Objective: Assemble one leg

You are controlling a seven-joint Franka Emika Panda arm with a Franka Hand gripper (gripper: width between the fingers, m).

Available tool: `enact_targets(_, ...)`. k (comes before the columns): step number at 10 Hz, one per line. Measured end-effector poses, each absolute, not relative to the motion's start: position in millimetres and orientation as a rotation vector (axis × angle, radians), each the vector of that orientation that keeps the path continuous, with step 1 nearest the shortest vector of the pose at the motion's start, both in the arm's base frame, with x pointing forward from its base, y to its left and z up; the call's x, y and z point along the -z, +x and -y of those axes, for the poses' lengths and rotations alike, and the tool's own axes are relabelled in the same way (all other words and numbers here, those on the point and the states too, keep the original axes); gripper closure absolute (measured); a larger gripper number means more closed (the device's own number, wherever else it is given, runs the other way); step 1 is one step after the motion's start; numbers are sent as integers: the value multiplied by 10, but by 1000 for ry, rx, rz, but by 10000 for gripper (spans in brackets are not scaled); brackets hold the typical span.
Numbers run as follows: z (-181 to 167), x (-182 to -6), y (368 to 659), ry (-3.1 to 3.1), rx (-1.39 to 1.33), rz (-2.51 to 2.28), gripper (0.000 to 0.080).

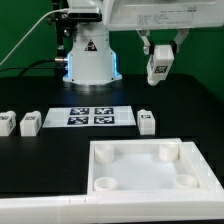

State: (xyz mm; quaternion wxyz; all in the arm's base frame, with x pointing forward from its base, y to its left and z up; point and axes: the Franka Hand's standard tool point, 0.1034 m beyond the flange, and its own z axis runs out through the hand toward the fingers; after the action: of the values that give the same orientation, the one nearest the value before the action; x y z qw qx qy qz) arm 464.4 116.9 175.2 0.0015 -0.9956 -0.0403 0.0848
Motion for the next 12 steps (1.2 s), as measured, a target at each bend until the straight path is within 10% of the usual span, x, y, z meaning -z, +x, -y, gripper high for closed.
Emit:
enact_targets(4, -1182, -1801, 4650, -3018, 583, 121, 508)
enact_targets(9, -1325, -1665, 5614, -2929, 601, 110, 508)
enact_targets(12, -1356, -1604, 5665, -2926, 596, 115, 508)
